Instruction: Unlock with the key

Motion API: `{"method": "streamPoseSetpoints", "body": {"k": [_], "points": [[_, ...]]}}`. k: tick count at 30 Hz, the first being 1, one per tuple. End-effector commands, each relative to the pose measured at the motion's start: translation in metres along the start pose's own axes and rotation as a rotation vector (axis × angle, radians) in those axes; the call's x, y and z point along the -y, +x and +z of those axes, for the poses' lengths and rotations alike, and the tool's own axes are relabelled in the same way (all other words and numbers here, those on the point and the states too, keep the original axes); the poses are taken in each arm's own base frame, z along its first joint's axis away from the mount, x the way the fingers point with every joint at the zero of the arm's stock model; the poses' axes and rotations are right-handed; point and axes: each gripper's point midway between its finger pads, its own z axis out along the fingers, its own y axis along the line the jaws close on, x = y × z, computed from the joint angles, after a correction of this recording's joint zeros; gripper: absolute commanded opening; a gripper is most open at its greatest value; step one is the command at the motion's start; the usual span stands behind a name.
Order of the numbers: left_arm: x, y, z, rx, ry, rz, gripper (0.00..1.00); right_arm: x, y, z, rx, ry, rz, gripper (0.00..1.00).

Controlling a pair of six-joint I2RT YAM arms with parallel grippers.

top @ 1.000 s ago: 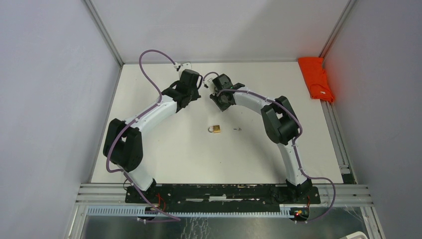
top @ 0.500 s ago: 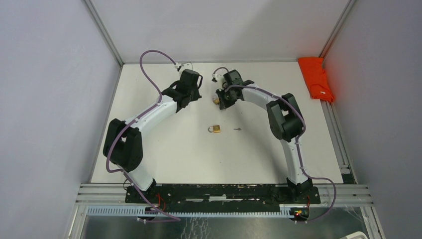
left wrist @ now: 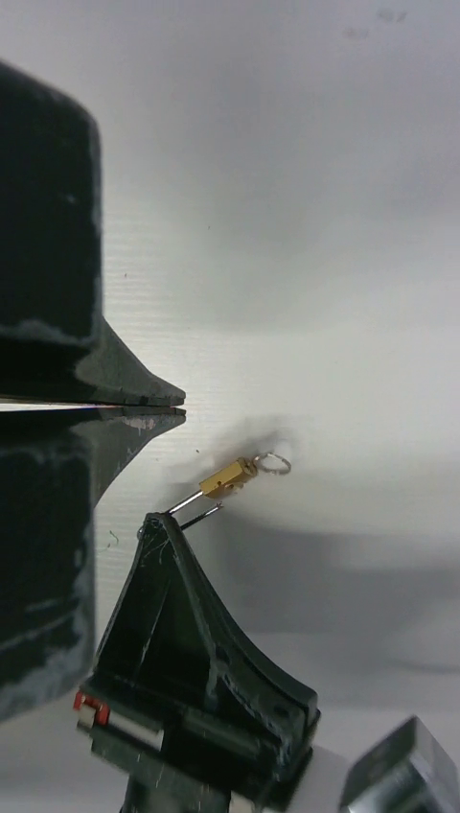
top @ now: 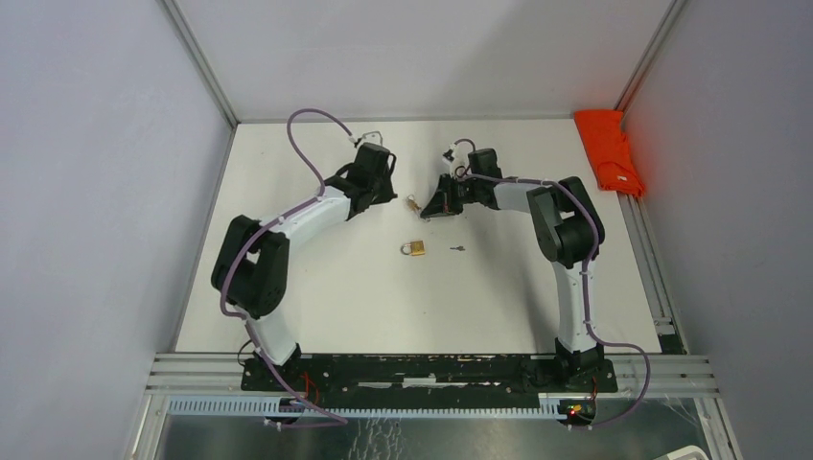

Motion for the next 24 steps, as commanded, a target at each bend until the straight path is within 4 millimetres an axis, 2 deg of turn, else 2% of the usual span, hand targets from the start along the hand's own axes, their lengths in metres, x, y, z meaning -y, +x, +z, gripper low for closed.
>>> {"method": "streamPoseSetpoints", "body": {"k": [1, 14, 16, 20, 24], "points": [[0.013, 0.009, 0.017, -0.010, 0.069, -0.025, 0.02, -0.053, -0.027, -0.011, 0.064, -0.170, -0.048, 0.00], [0.029, 0.035, 0.047, -0.082, 0.149, -0.032, 0.02, -0.071, -0.040, -0.018, 0.098, -0.232, -0.033, 0.00], [0.030, 0.037, 0.052, -0.101, 0.139, -0.037, 0.02, -0.063, -0.041, -0.017, 0.086, -0.174, -0.057, 0.00], [0.032, 0.037, 0.057, -0.112, 0.132, -0.038, 0.02, -0.030, -0.040, -0.012, 0.041, -0.015, -0.101, 0.00], [0.032, 0.035, 0.064, -0.114, 0.123, -0.022, 0.02, -0.011, -0.035, -0.008, 0.020, 0.047, -0.096, 0.00]]}}
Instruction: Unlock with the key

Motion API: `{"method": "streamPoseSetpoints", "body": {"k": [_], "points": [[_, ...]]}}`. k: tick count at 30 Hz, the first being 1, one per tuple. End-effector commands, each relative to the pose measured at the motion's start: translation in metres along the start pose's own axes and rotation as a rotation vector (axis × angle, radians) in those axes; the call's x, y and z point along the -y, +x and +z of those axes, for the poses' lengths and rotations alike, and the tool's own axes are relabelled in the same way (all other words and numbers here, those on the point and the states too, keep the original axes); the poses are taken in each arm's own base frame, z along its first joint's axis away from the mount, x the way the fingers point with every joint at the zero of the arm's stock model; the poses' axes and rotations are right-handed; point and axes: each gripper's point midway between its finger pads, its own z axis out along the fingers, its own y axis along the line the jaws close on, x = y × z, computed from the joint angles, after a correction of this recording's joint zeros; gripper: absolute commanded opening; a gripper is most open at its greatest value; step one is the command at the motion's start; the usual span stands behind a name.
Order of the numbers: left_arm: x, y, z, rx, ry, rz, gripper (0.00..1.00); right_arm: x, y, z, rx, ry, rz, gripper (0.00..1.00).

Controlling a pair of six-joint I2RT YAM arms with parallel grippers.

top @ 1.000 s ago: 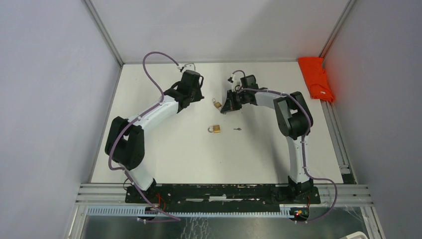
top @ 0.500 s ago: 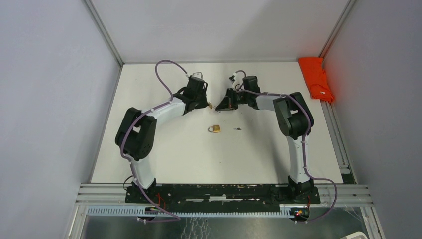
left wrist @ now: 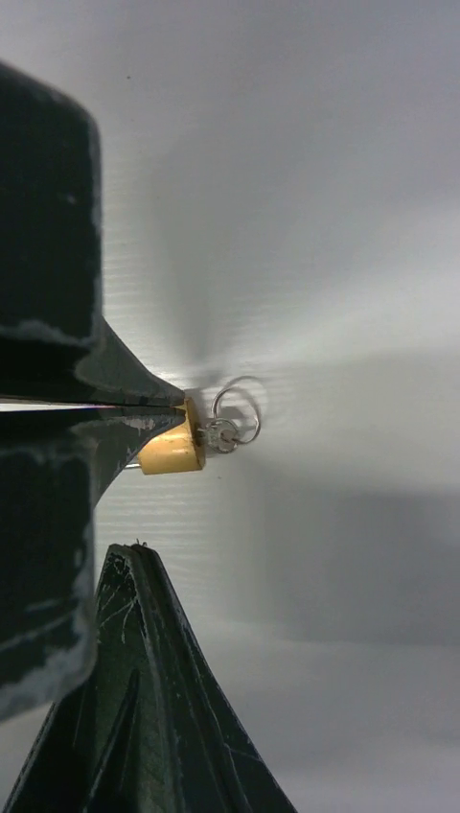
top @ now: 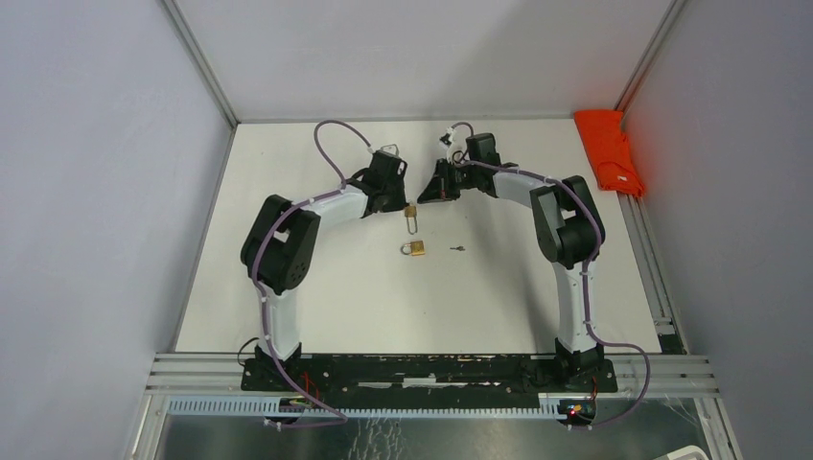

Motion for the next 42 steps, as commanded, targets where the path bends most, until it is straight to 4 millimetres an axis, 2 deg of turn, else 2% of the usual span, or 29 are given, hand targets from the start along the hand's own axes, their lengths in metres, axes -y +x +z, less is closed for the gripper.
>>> {"method": "streamPoseSetpoints", "body": {"k": [1, 4, 8, 11, 14, 16, 19, 23, 28, 32, 35, 37, 42], "points": [[0.017, -0.027, 0.002, 0.052, 0.035, -0.027, 0.02, 0.016, -0.002, -0.004, -0.016, 0.093, -0.065, 0.00], [0.015, -0.023, 0.007, 0.041, 0.029, -0.025, 0.02, 0.024, 0.003, -0.009, -0.028, 0.150, -0.078, 0.01], [0.010, -0.024, 0.002, 0.043, -0.004, -0.030, 0.02, 0.030, 0.013, -0.018, -0.072, 0.241, -0.141, 0.22], [-0.014, -0.034, -0.015, 0.102, -0.140, -0.077, 0.02, 0.029, 0.023, -0.018, -0.130, 0.313, -0.192, 0.27], [-0.022, -0.052, -0.038, 0.164, -0.198, -0.084, 0.02, 0.027, 0.031, -0.009, -0.183, 0.396, -0.259, 0.31], [-0.026, -0.063, -0.053, 0.195, -0.236, -0.083, 0.02, 0.025, 0.037, -0.001, -0.214, 0.436, -0.284, 0.31], [-0.031, -0.074, -0.074, 0.244, -0.260, -0.088, 0.02, 0.027, 0.037, 0.001, -0.192, 0.510, -0.297, 0.32], [-0.032, -0.081, -0.095, 0.277, -0.258, -0.103, 0.02, 0.028, 0.038, 0.001, -0.208, 0.587, -0.318, 0.33], [-0.034, -0.084, -0.108, 0.300, -0.262, -0.108, 0.02, 0.037, 0.047, 0.002, -0.232, 0.679, -0.330, 0.33], [-0.033, -0.087, -0.118, 0.316, -0.254, -0.109, 0.02, 0.050, 0.049, 0.003, -0.277, 0.820, -0.377, 0.33], [-0.034, -0.087, -0.123, 0.323, -0.252, -0.110, 0.02, 0.052, 0.058, 0.009, -0.307, 0.830, -0.369, 0.33], [-0.035, -0.086, -0.125, 0.327, -0.251, -0.112, 0.02, 0.049, 0.058, 0.008, -0.282, 0.845, -0.364, 0.32], [-0.035, -0.088, -0.133, 0.342, -0.243, -0.112, 0.02, 0.028, 0.041, -0.004, -0.152, 0.853, -0.340, 0.32]]}}
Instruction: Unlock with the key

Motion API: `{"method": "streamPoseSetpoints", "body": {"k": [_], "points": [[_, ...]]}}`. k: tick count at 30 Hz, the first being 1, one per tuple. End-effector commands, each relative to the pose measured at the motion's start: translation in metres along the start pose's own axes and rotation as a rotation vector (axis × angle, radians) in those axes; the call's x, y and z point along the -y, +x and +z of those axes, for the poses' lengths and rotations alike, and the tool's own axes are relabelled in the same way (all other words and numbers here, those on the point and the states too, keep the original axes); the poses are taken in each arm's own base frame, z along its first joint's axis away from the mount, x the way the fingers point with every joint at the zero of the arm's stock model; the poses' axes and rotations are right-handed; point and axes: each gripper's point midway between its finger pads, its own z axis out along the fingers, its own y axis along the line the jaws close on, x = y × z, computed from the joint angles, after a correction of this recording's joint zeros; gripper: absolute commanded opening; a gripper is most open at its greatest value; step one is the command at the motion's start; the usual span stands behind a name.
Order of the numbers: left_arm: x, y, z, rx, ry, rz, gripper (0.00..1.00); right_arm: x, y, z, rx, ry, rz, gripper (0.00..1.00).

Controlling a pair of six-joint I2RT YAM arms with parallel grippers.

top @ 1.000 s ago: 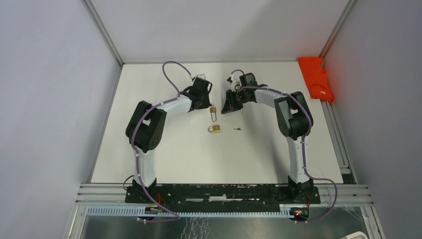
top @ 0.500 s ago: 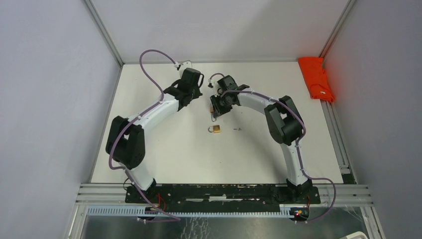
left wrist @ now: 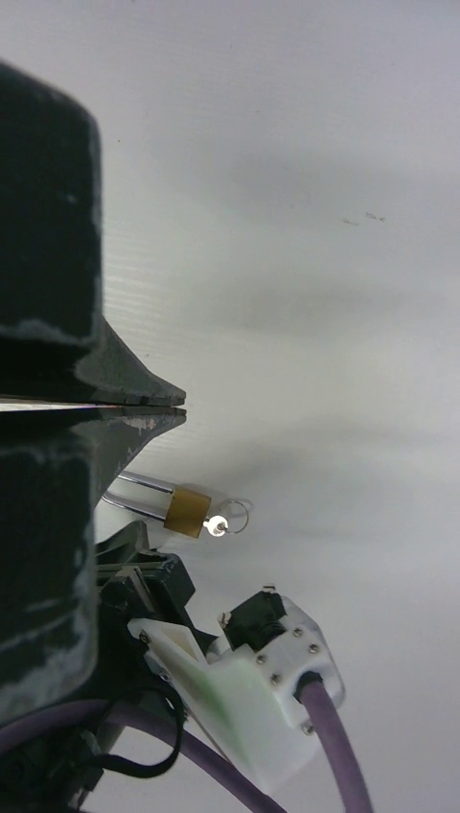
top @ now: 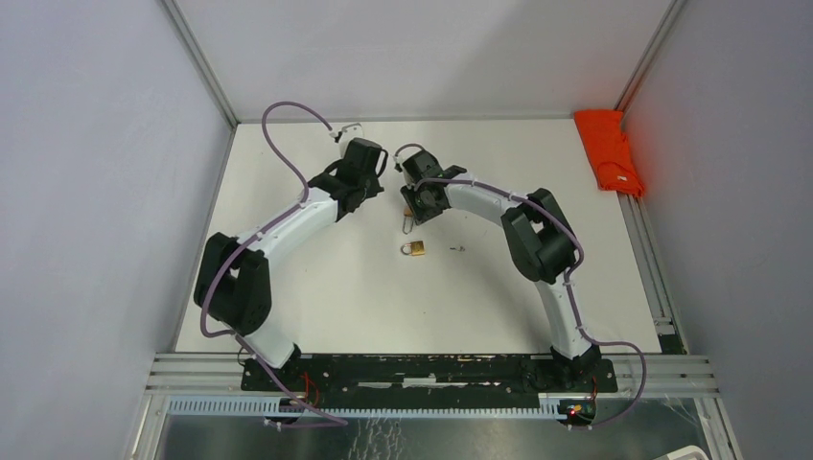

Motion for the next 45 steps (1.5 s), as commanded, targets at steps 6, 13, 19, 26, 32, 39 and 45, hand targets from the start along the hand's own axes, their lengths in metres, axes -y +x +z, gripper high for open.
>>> {"method": "streamPoseSetpoints", "body": {"k": [6, 13, 19, 26, 32, 39, 45], "points": [[0.000, -0.029, -0.023, 0.095, 0.020, -0.076, 0.02, -0.004, -0.002, -0.030, 0.037, 0.011, 0.110, 0.31], [-0.001, -0.029, -0.028, 0.105, 0.036, -0.084, 0.02, -0.013, -0.008, -0.029, 0.057, -0.004, 0.140, 0.31], [0.001, -0.028, -0.032, 0.104, 0.060, -0.097, 0.02, -0.019, -0.027, -0.030, 0.085, 0.004, 0.155, 0.33], [-0.001, -0.028, -0.035, 0.114, 0.070, -0.099, 0.02, -0.022, -0.033, -0.021, 0.059, 0.017, 0.159, 0.33], [0.002, -0.029, -0.040, 0.120, 0.094, -0.110, 0.02, -0.019, -0.013, -0.003, -0.019, 0.057, 0.160, 0.34], [0.000, -0.031, -0.044, 0.129, 0.096, -0.111, 0.02, -0.012, 0.015, 0.003, -0.078, 0.125, 0.139, 0.34], [0.000, -0.031, -0.046, 0.130, 0.101, -0.114, 0.02, 0.008, 0.023, 0.004, -0.123, 0.222, 0.084, 0.32]]}}
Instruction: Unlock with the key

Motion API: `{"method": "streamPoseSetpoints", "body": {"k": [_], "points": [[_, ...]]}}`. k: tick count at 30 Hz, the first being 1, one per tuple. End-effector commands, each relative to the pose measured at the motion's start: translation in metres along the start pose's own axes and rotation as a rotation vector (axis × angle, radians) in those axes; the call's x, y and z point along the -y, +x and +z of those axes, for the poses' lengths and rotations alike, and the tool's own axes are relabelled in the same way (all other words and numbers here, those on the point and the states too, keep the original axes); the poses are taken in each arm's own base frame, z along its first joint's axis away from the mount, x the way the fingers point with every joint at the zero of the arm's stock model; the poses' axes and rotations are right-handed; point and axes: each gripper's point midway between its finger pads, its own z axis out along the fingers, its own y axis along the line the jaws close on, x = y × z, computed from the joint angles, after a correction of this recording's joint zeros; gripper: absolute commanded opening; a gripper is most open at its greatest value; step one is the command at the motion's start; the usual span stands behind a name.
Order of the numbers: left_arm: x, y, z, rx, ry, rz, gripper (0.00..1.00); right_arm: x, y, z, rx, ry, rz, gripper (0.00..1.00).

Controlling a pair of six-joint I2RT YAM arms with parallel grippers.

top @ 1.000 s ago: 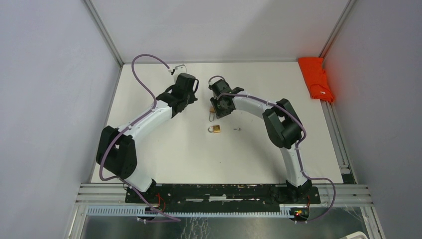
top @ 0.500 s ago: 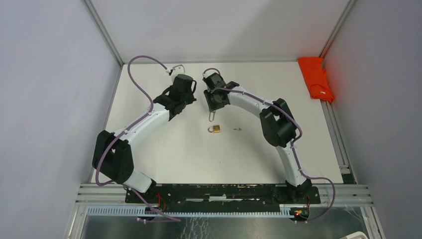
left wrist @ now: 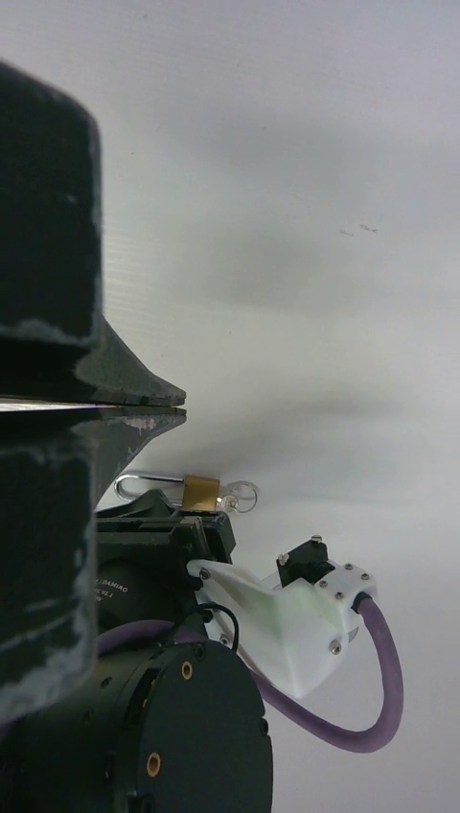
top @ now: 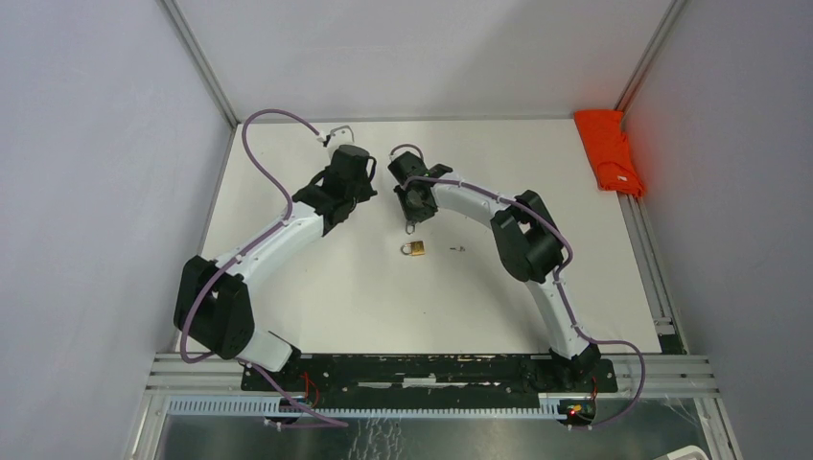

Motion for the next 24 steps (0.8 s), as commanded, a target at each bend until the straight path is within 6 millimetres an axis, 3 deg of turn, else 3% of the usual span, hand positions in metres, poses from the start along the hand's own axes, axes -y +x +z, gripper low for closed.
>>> {"method": "streamPoseSetpoints", "body": {"k": [1, 7, 14, 21, 24], "points": [[0.008, -0.019, -0.011, 0.060, 0.043, -0.073, 0.02, 0.031, 0.020, 0.005, -0.088, 0.148, -0.058, 0.32], [0.008, -0.017, -0.009, 0.054, 0.041, -0.073, 0.02, 0.057, 0.017, 0.003, -0.106, 0.198, -0.080, 0.31], [0.009, -0.014, -0.004, 0.044, 0.035, -0.069, 0.02, 0.060, 0.028, 0.014, -0.138, 0.104, -0.088, 0.29], [0.011, -0.004, 0.010, 0.008, 0.020, -0.051, 0.02, 0.050, 0.037, 0.025, -0.145, -0.052, -0.100, 0.16], [0.012, 0.004, 0.017, -0.014, 0.012, -0.046, 0.02, 0.054, 0.037, 0.026, -0.142, -0.044, -0.135, 0.04]]}}
